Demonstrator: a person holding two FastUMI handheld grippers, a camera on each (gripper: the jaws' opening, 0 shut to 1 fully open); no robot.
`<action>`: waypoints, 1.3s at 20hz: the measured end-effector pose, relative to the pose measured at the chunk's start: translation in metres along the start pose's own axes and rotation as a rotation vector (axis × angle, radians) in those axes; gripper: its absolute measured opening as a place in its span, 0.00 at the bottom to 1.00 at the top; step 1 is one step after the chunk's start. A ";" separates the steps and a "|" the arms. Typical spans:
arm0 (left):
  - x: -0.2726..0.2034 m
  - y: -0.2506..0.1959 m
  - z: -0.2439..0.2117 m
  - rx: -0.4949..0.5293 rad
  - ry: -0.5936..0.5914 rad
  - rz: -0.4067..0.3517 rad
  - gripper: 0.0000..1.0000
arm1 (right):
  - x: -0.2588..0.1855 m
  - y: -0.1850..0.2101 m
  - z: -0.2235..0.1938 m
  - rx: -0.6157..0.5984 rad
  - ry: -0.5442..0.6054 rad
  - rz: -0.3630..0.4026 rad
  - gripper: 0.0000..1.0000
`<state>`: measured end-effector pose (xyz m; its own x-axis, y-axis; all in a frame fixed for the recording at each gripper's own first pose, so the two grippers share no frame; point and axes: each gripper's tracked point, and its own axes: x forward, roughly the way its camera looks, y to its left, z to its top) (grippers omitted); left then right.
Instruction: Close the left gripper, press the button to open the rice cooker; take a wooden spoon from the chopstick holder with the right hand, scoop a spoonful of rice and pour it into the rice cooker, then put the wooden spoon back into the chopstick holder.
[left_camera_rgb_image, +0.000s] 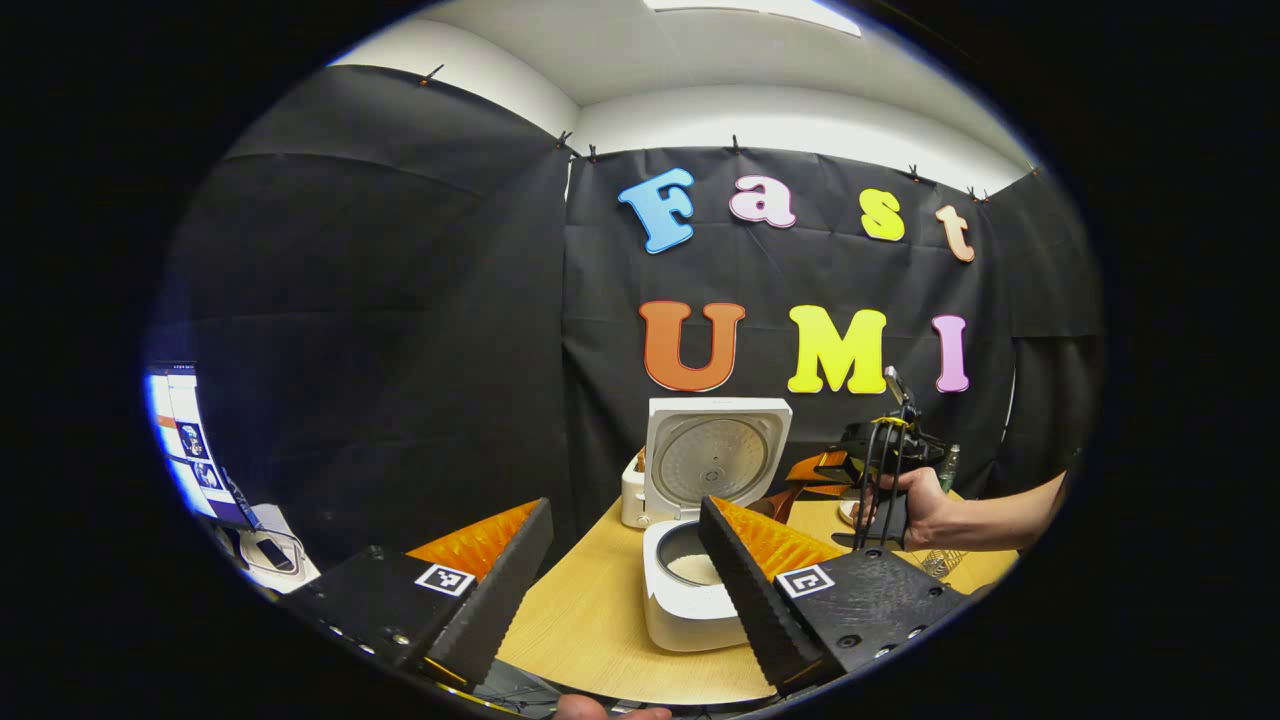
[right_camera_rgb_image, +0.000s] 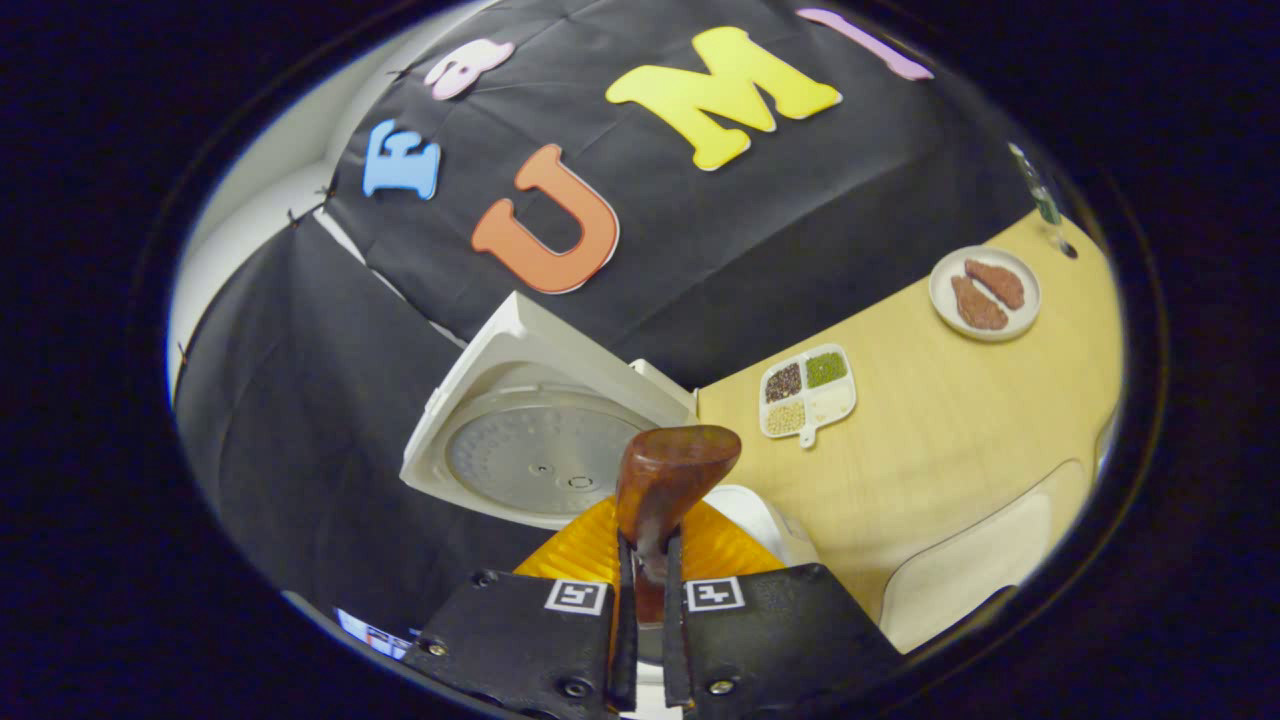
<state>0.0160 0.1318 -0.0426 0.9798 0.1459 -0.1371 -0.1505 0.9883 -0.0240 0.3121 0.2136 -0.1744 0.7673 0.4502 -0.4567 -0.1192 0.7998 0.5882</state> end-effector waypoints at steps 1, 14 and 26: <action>0.002 -0.001 0.001 -0.007 0.004 0.003 0.94 | 0.001 0.004 -0.001 -0.052 0.000 -0.004 0.16; -0.007 -0.010 0.005 -0.057 0.002 0.051 0.95 | 0.004 0.059 0.000 -0.702 -0.071 0.003 0.16; -0.022 -0.016 0.015 -0.095 -0.031 0.078 0.94 | -0.026 0.108 -0.018 -1.302 -0.204 0.087 0.15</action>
<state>-0.0011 0.1135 -0.0246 0.9680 0.2249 -0.1111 -0.2367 0.9655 -0.1083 0.2674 0.2951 -0.1113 0.7933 0.5431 -0.2752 -0.5994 0.6175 -0.5093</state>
